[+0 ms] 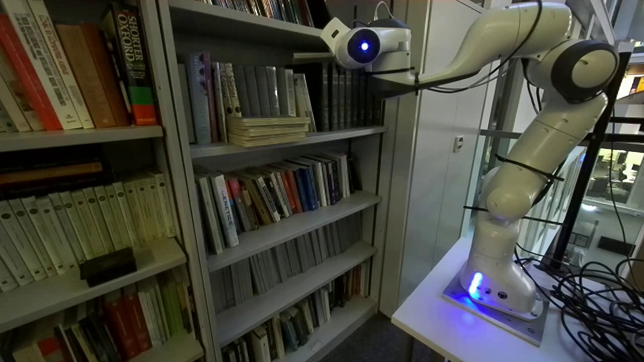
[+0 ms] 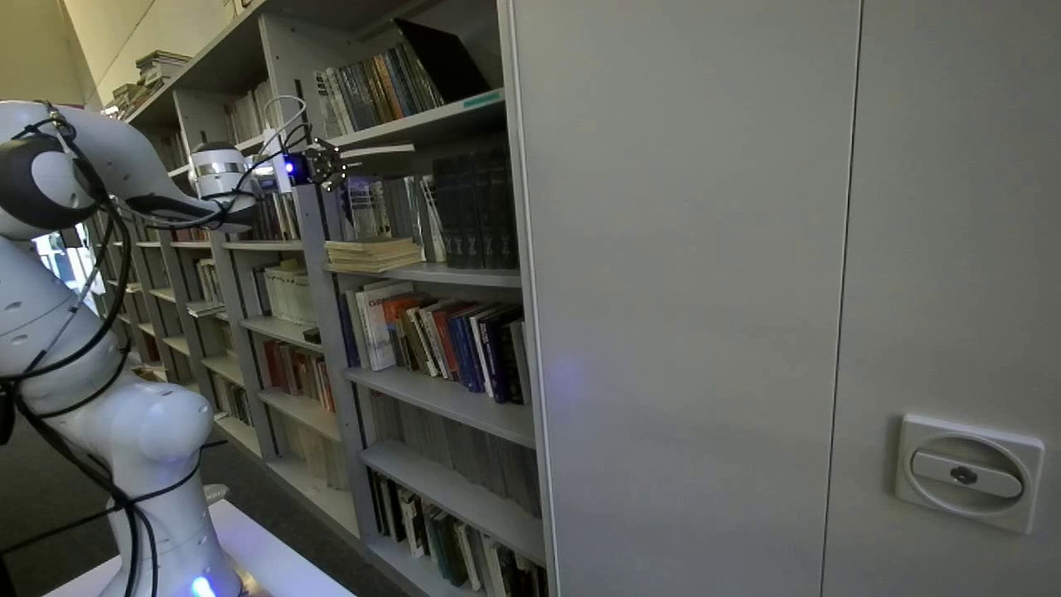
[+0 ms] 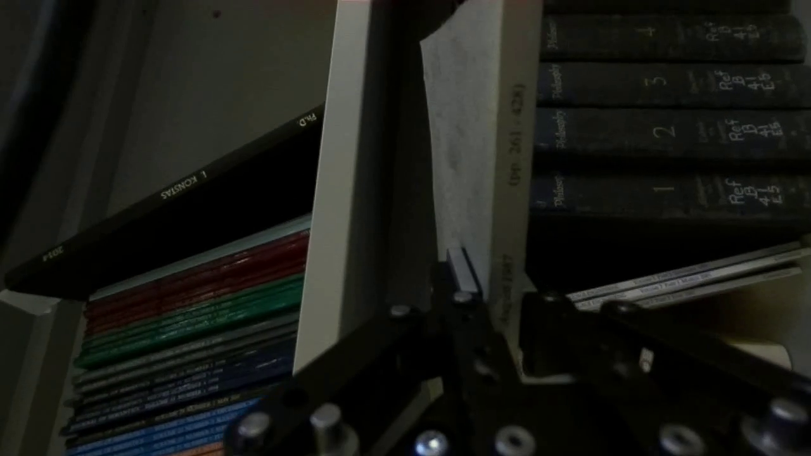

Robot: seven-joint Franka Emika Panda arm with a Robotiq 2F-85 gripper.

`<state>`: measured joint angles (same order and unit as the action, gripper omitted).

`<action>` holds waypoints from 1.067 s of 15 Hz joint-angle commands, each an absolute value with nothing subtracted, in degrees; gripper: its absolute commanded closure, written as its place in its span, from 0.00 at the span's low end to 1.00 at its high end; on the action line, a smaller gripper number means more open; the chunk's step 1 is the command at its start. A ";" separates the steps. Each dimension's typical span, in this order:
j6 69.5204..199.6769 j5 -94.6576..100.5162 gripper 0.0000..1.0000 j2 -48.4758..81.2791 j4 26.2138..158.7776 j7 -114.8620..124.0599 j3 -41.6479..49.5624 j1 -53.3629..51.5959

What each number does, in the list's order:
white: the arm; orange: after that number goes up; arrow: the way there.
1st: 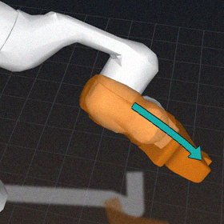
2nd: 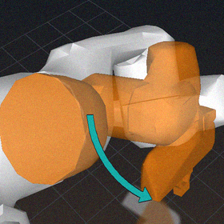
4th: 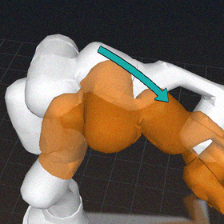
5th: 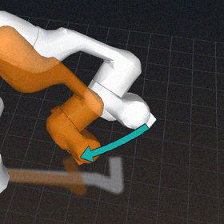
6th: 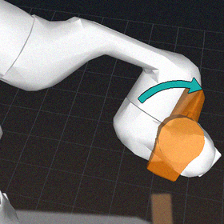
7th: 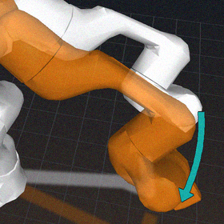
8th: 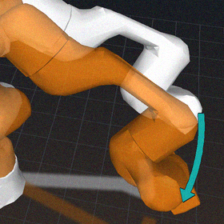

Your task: Pick up the book on top of the pile of books on the bookshelf and then put it on top of the books that are arranged on the shelf

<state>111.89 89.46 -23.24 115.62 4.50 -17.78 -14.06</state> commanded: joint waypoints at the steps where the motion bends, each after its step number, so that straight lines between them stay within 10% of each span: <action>1: 110.87 91.78 0.97 -21.79 111.75 2.24 -16.47 -13.49; 16: 117.12 90.66 0.97 -19.34 106.87 -8.47 -10.44 -12.28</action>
